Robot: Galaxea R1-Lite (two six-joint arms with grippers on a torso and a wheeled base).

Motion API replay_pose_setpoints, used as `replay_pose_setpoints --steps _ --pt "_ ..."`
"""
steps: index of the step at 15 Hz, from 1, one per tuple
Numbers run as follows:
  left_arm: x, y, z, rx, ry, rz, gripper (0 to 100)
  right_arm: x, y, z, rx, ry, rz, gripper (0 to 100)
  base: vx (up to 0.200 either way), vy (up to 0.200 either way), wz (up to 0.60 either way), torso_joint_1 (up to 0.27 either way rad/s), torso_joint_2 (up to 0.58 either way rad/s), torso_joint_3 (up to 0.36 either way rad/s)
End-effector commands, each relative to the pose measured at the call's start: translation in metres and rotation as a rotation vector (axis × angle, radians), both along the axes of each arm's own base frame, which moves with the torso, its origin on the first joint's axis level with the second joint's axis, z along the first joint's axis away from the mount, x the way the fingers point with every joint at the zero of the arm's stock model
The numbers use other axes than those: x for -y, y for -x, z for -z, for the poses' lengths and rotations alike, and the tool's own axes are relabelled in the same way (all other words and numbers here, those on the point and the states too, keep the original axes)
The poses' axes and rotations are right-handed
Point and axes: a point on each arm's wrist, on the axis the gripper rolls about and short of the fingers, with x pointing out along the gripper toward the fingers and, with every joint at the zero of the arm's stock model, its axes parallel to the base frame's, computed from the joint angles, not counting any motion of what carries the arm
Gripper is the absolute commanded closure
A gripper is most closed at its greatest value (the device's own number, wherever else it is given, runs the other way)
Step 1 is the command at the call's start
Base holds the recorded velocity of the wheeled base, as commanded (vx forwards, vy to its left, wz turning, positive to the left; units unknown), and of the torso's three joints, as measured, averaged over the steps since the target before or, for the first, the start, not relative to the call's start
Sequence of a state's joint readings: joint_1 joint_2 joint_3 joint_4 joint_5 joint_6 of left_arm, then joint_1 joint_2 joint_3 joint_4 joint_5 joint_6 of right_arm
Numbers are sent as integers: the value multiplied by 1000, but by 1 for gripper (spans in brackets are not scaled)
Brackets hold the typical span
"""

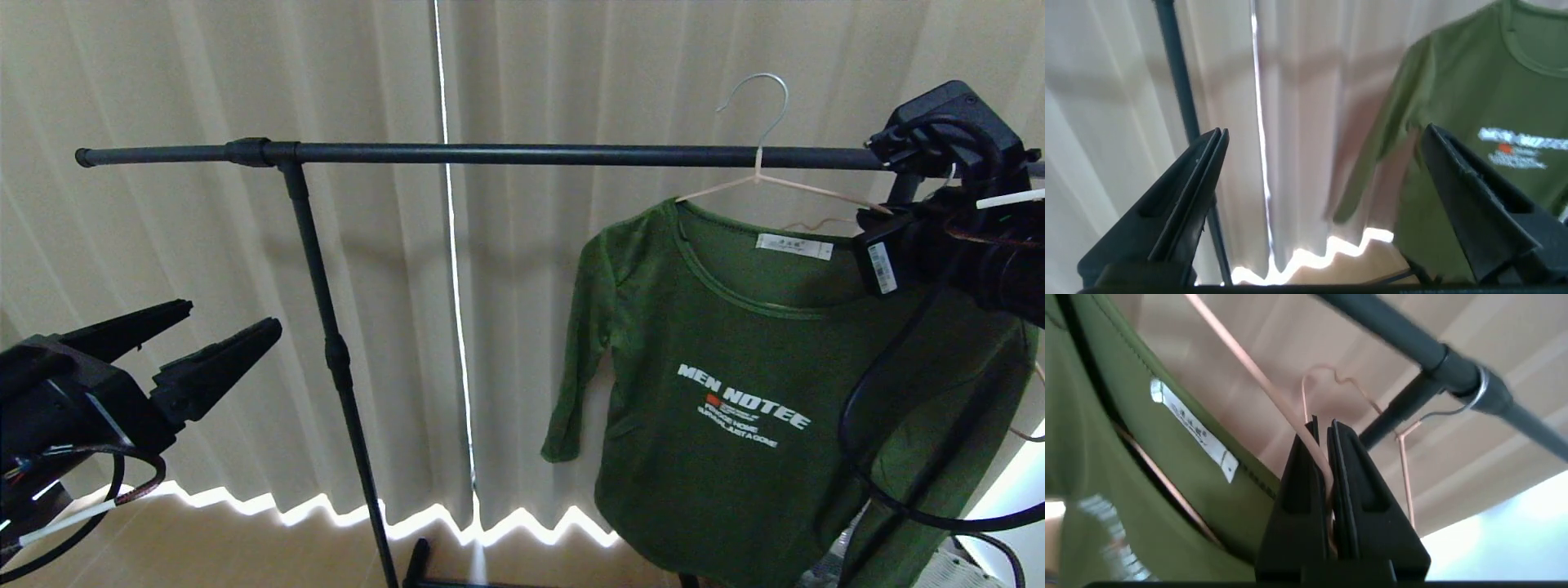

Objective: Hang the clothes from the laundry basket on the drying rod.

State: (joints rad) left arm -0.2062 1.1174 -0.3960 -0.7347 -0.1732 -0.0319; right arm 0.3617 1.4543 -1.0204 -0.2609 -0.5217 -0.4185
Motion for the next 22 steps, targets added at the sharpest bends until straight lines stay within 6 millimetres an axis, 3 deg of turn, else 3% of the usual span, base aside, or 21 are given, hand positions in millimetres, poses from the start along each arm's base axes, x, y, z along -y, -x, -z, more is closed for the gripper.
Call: replay_pose_setpoints --steps 1,8,15,20,21,22 --pt "0 -1 1 -6 -1 1 0 -5 -11 4 -10 4 -4 100 0 0 0 0 0 0" --pt "-6 -1 5 -12 -27 -40 0 -26 -47 14 -20 10 -18 100 0 0 0 0 0 0" --pt "-7 -2 5 -12 -27 -45 0 -43 -58 34 -77 26 -57 100 0 0 0 0 0 0" --pt "-7 -2 5 -10 -28 -45 0 -49 -58 37 -84 19 -64 100 0 0 0 0 0 0" --pt "-7 -2 5 -10 -28 -45 0 -49 -57 37 -86 21 -66 0 0 0 0 0 0 0" --pt "-7 -2 5 -10 -28 -45 0 -49 -56 38 -87 22 -67 0 0 0 0 0 0 0"
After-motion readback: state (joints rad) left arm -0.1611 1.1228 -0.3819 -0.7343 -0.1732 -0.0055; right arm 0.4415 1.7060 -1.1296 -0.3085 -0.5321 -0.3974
